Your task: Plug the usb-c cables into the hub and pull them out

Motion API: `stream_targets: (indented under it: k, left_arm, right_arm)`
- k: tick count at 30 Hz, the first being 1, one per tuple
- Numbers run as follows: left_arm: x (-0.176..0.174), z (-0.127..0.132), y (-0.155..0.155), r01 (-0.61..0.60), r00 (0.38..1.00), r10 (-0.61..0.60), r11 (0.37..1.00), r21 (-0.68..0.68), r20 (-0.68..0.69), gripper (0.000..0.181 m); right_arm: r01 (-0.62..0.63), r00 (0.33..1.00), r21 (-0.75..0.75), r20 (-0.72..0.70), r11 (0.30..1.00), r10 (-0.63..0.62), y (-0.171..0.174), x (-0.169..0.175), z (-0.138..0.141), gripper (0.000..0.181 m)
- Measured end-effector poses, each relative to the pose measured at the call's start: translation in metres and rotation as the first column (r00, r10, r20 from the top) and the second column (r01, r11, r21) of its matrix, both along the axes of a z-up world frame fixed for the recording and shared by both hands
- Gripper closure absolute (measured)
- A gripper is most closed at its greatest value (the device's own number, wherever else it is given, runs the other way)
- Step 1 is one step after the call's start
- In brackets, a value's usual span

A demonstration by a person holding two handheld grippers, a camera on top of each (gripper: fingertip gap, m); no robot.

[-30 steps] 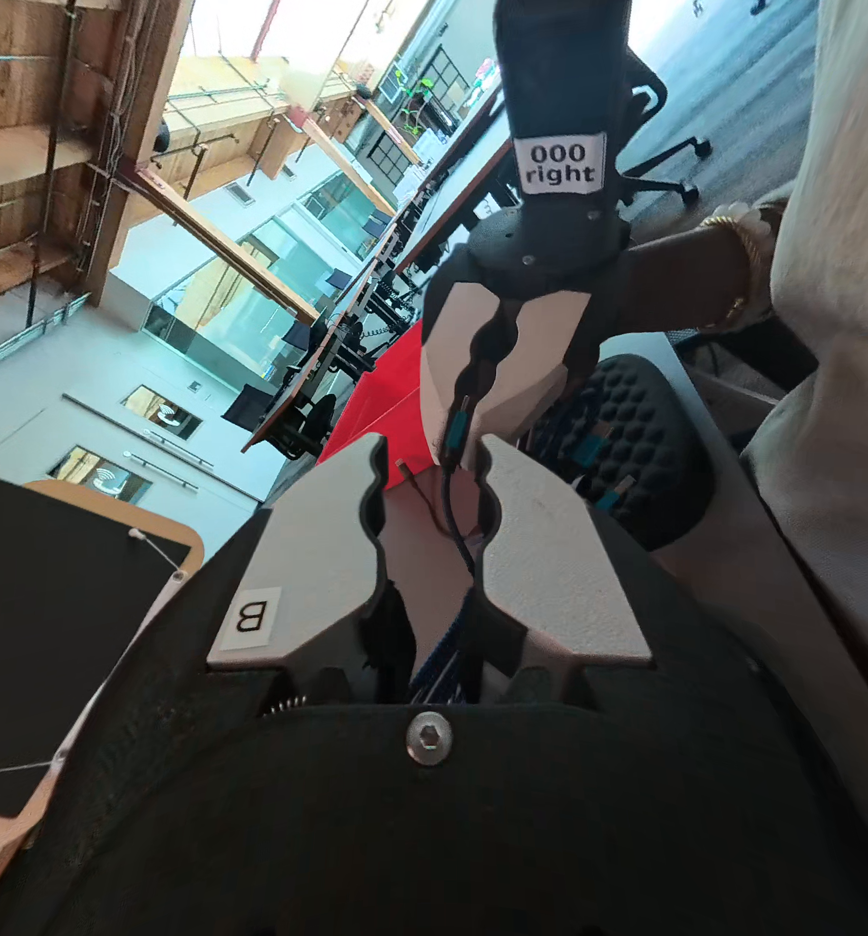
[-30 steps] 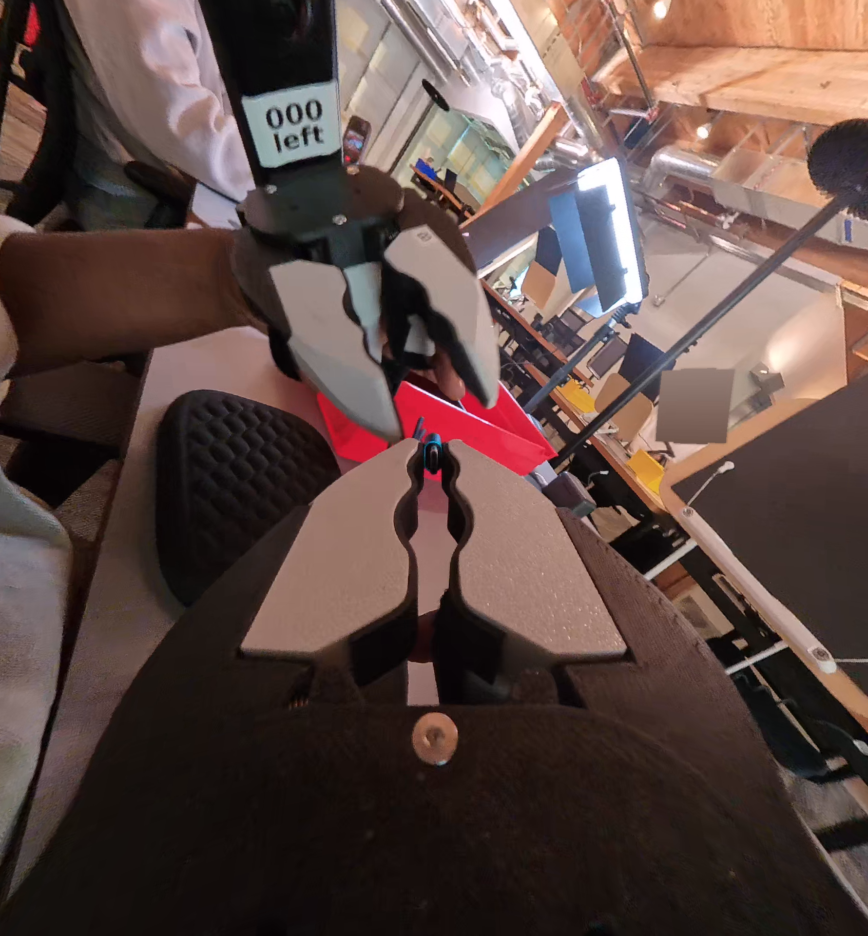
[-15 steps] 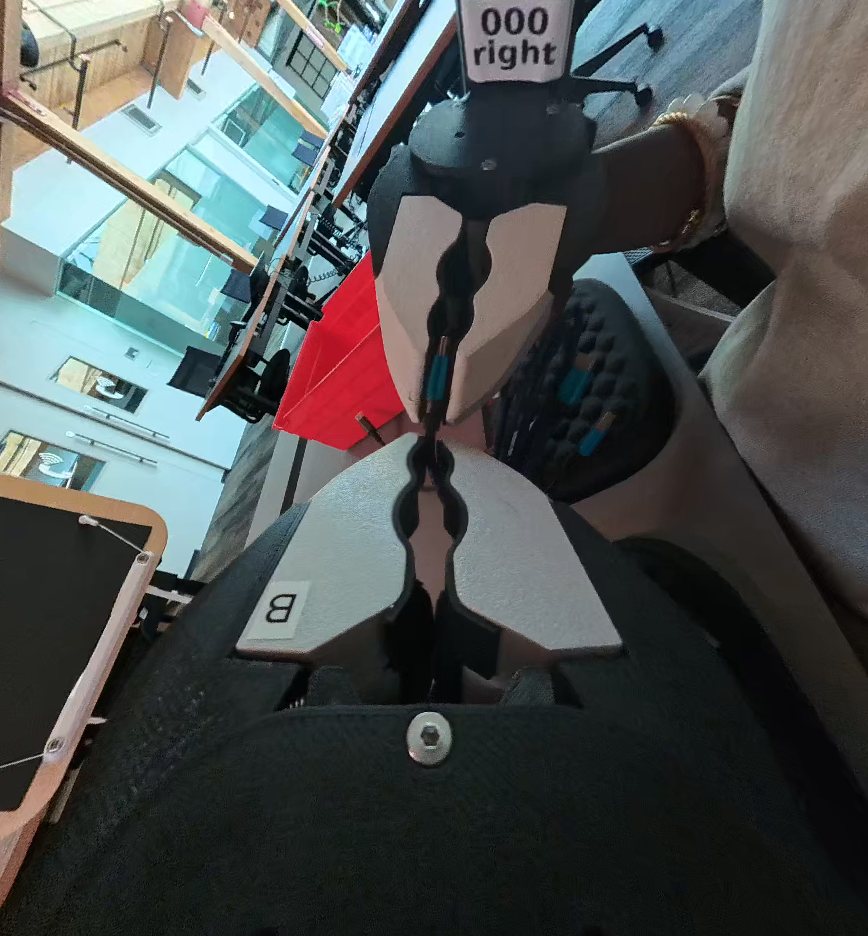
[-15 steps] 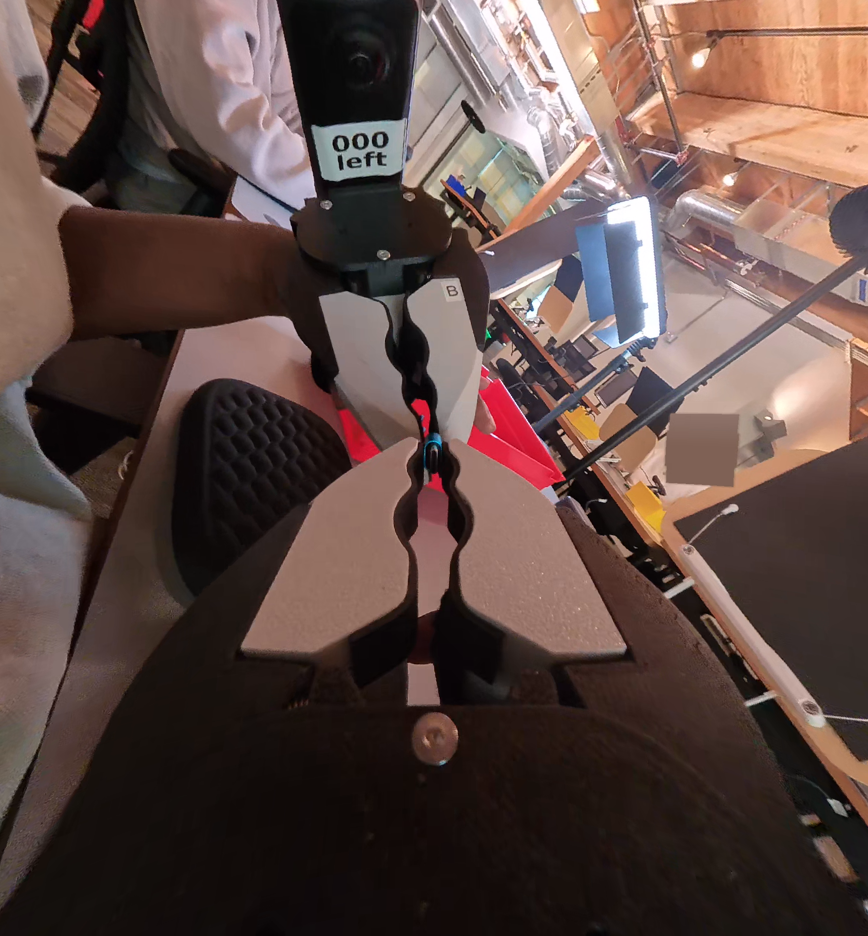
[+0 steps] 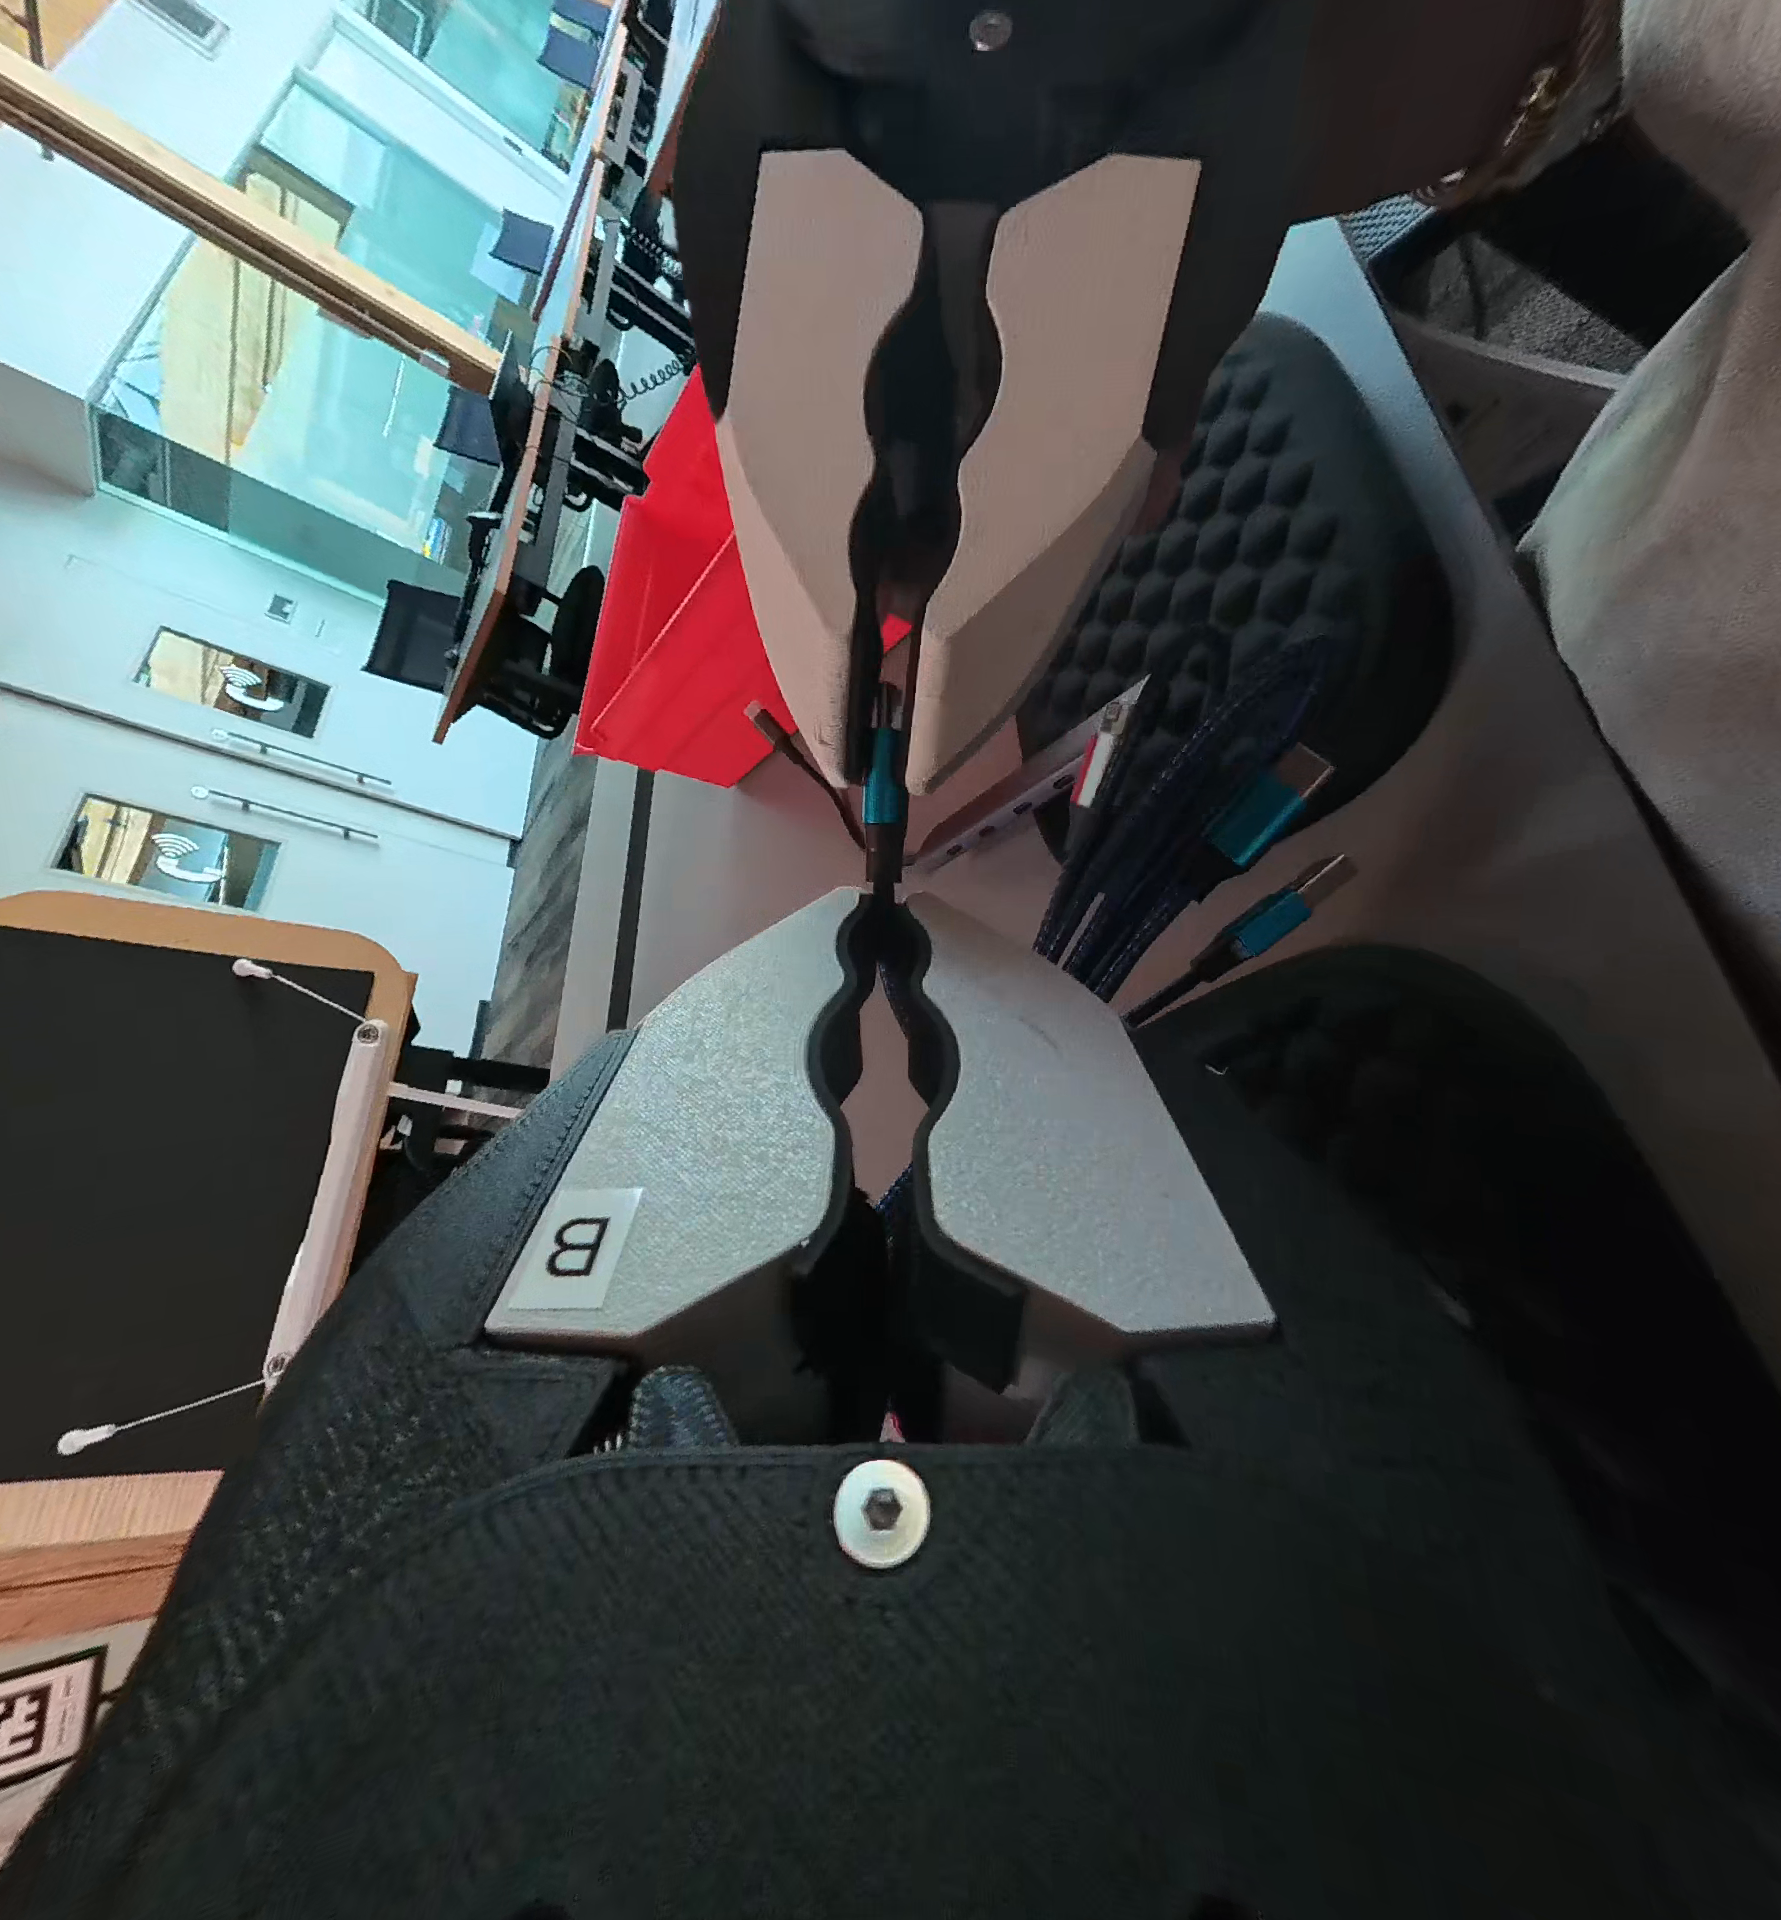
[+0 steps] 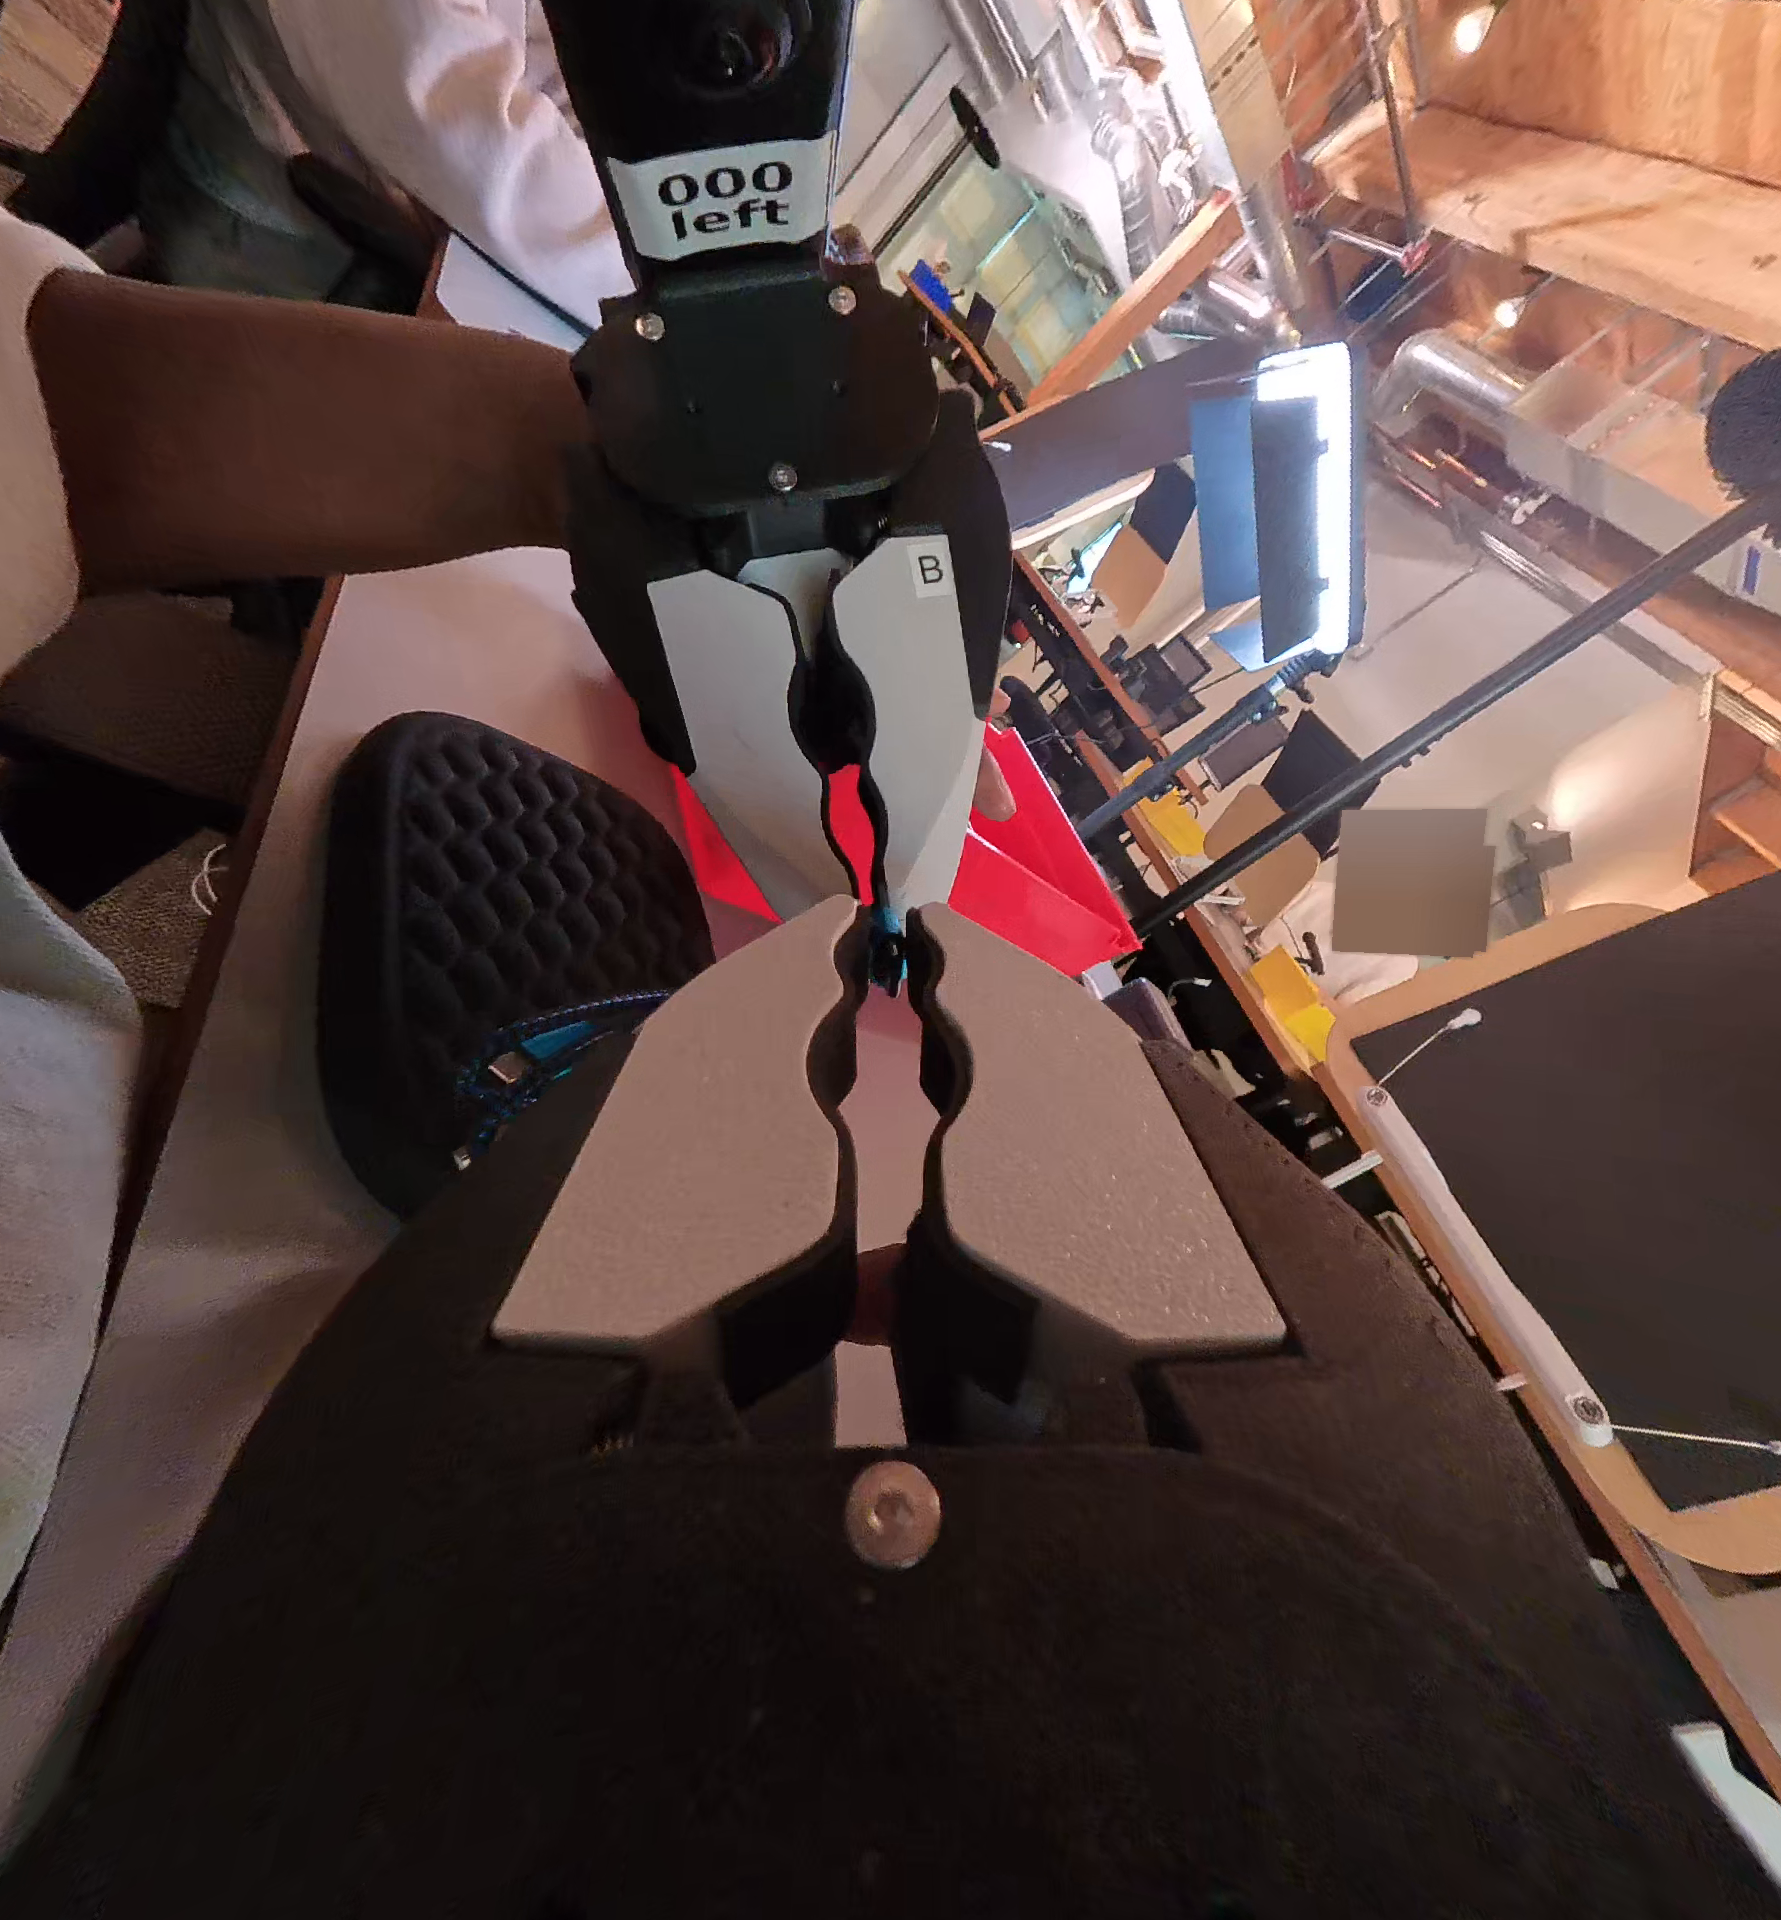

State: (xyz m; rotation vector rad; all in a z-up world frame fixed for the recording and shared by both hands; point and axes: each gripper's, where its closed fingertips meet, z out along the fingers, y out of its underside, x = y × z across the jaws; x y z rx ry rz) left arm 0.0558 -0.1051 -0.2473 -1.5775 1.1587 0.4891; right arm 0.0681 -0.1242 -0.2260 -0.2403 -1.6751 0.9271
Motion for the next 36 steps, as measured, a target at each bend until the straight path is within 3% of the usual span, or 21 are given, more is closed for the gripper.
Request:
stream_targets:
  k: [10, 19, 27, 31, 36]
  left_arm:
    - [0.005, 0.003, -0.004, 0.042, 0.999, -0.043, 0.999, 0.012, 0.021, 0.18]
    - [0.003, -0.001, -0.003, 0.039, 0.999, -0.039, 0.999, -0.001, 0.027, 0.18]
    - [0.007, -0.002, -0.002, 0.055, 0.998, -0.054, 0.999, -0.003, 0.038, 0.178]
    - [0.02, -0.004, -0.001, 0.133, 0.984, -0.132, 0.991, 0.0, 0.116, 0.157]
    - [0.013, -0.028, 0.004, 0.087, 0.996, -0.084, 0.991, -0.106, 0.027, 0.155]
  right_arm:
    - [-0.038, 0.999, -0.037, -0.011, 0.999, 0.037, -0.004, 0.004, 0.004, 0.172]
    - [-0.069, 0.995, -0.082, 0.072, 0.994, 0.075, -0.002, 0.006, -0.003, 0.17]
    - [-0.047, 0.997, -0.027, 0.057, 0.999, 0.048, -0.001, 0.005, -0.005, 0.176]
    - [-0.041, 0.997, 0.045, 0.068, 0.998, 0.038, -0.001, 0.002, -0.017, 0.176]
    - [-0.066, 0.996, 0.173, 0.064, 0.983, 0.056, -0.006, 0.005, -0.021, 0.176]
